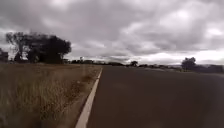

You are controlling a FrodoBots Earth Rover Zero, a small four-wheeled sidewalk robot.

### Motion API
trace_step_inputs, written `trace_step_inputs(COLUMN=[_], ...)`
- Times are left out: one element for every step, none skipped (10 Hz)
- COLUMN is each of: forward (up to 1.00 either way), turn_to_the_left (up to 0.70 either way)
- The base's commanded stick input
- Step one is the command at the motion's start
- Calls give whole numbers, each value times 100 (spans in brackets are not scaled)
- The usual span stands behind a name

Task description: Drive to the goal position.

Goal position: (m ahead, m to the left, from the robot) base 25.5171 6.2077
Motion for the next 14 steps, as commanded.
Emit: trace_step_inputs(forward=[85,85,85,85,85,85,85,85,85,85,85,85,85,85], turn_to_the_left=[0,0,0,0,-22,-7,0,-23,-23,-11,-8,-17,0,0])
